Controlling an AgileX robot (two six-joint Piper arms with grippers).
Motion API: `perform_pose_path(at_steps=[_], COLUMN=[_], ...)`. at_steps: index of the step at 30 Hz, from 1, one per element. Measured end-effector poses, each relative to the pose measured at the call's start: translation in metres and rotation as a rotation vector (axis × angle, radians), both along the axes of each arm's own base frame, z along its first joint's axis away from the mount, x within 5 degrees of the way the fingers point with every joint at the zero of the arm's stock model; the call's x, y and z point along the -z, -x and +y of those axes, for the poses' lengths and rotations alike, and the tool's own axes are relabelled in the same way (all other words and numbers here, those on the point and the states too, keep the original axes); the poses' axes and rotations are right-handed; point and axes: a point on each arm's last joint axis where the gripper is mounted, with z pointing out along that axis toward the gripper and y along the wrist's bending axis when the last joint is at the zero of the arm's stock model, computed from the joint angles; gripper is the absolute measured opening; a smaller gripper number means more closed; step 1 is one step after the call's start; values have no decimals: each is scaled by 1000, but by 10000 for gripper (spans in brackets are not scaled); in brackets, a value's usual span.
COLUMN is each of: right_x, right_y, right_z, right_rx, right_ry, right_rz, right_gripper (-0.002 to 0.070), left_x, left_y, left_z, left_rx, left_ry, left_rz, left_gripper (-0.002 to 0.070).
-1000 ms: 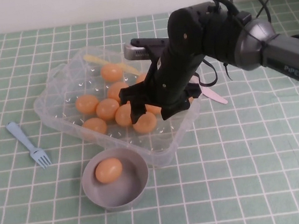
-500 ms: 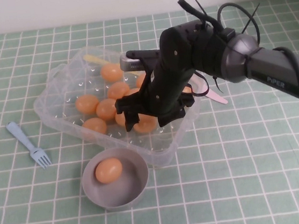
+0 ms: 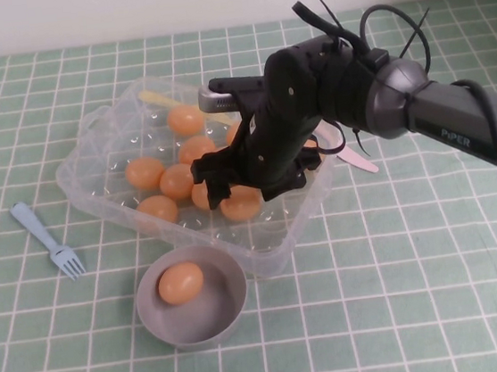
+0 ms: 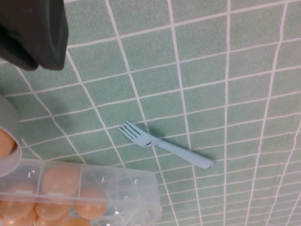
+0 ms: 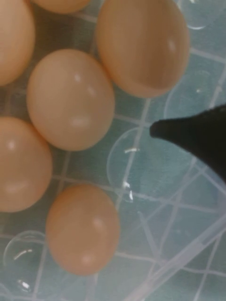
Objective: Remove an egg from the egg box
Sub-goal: Pick up the egg from the plastic box
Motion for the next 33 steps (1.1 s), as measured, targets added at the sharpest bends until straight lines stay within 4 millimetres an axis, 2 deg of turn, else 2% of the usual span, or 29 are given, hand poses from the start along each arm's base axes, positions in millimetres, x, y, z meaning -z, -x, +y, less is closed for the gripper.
perform_pose_path(at_steps=[11,26,33], right_x=[16,23,22], right_y=[-3,-7,-7], right_z=[2,3,4], right_rx=[0,4,4], right_ry=[22,18,17], right_rz=[16,-4,-8], right_gripper=[575,533,452], left_x=[0,0,0], left_y=[0,0,0], left_z=[0,0,0], left_rx=[0,0,0], left_ry=[0,0,0], left_rz=[0,0,0], left_gripper=[-4,-4,-4])
